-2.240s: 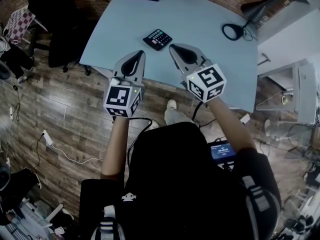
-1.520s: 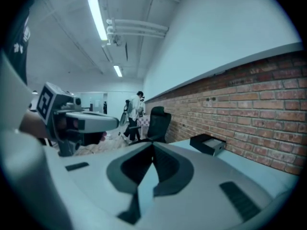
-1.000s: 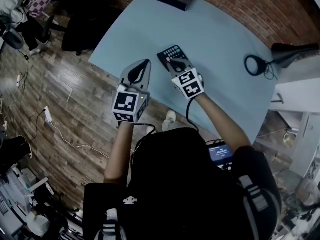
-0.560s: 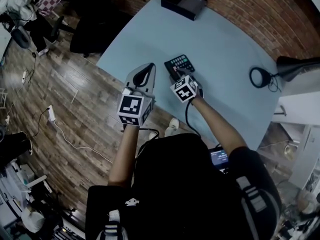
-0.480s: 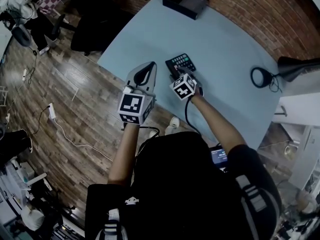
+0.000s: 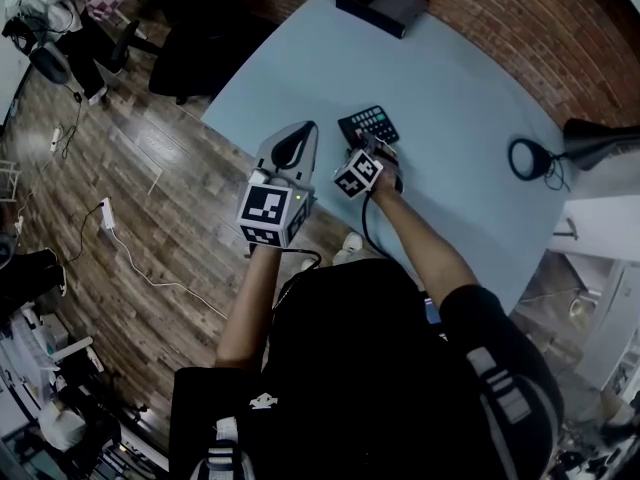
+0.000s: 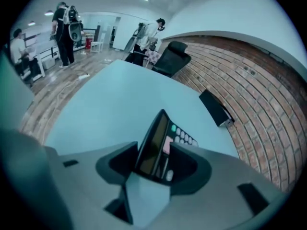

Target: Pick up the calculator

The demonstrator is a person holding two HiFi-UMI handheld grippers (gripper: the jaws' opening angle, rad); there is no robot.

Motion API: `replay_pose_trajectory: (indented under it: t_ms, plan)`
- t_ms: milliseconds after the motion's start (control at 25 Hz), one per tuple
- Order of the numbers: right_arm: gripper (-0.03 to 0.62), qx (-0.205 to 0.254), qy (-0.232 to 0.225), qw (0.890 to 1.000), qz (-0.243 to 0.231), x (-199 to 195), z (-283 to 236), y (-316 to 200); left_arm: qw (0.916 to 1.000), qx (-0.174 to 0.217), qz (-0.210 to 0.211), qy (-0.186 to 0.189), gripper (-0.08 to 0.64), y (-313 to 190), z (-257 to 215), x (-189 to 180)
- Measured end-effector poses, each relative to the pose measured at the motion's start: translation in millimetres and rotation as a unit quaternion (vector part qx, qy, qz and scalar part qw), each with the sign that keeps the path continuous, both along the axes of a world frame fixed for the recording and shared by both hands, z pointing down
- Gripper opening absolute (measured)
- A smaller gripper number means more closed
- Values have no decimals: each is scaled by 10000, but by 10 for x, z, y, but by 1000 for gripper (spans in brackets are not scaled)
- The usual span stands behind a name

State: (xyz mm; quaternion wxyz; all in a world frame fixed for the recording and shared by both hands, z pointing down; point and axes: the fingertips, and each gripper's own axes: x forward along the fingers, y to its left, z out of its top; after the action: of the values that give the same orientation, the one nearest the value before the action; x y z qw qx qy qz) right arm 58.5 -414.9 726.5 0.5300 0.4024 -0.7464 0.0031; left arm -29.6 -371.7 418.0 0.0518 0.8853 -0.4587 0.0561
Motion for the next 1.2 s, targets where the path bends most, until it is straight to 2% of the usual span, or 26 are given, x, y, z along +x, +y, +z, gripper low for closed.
replay_pose_trajectory:
  t_ms: [240, 520, 960, 1200]
  plan:
    - [195, -74, 224, 9997, -89, 11, 63, -36, 10000, -4, 32, 34, 8, 4, -14, 12]
    - [192, -38, 700, 9973, -205, 20, 83, -53, 10000, -67, 37, 18, 8, -1, 19, -6]
    - [172, 59, 711, 9974, -94, 30, 54, -47, 10000, 20, 1, 10, 8, 2, 17, -34]
    - [112, 434, 865, 9953, -21, -2, -76, -107, 10000, -1, -49, 22, 8, -6, 45, -81]
